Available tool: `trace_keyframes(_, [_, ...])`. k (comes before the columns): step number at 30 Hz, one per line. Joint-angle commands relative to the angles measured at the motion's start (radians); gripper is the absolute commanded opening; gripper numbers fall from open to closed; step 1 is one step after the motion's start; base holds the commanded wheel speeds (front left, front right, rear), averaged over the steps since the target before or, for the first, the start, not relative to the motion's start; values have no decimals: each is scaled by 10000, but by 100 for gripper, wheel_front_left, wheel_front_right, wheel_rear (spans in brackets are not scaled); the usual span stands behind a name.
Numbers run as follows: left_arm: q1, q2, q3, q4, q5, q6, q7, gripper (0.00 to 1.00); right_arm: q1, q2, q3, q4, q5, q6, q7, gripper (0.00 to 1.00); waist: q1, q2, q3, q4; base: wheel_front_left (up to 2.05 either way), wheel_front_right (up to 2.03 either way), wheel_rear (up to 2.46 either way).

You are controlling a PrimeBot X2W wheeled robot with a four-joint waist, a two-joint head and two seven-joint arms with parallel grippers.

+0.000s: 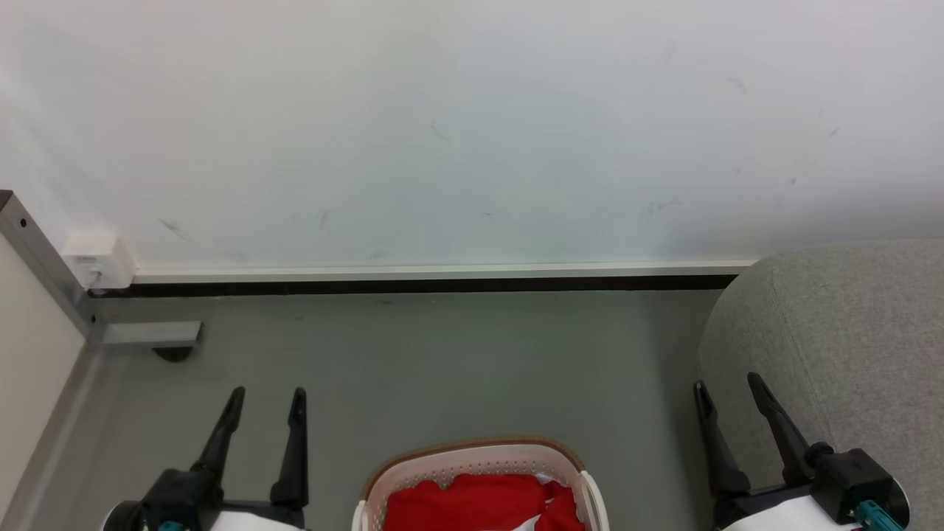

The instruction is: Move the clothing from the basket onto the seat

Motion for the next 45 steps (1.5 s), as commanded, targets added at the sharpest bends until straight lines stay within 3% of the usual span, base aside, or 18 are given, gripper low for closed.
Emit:
trace_keyframes(1, [111,36,47,1,-45,-5,-10,100,-64,-70,-3,53,88,-21,4,100,0,0,-4,-2,0,0,0])
trace_keyframes(15, [132,8,122,-15,-142,-52,-10,100,-126,-67,39,136,153,-21,5,100,0,0,29,-112,0,0,0])
trace_keyframes(23, [8,5,154,85,-142,-137,-8,100,-256,-66,-144,59,394,-21,5,100,0,0,342,-736,0,0,0])
trace_keyframes(30, [-558,88,-28,362,-6,-366,-8,100,-621,-58,-592,-226,345,-21,5,100,0,0,1387,-1320,0,0,0])
trace_keyframes(36, [-1416,431,-477,1474,241,-613,-8,100,-1064,-50,-900,-466,482,-21,5,100,0,0,2495,-1763,0,0,0])
trace_keyframes(45, [-3117,1438,-1860,4455,606,-857,339,100,-1751,-50,-1081,-748,856,-21,5,100,0,0,4043,-2427,0,0,0])
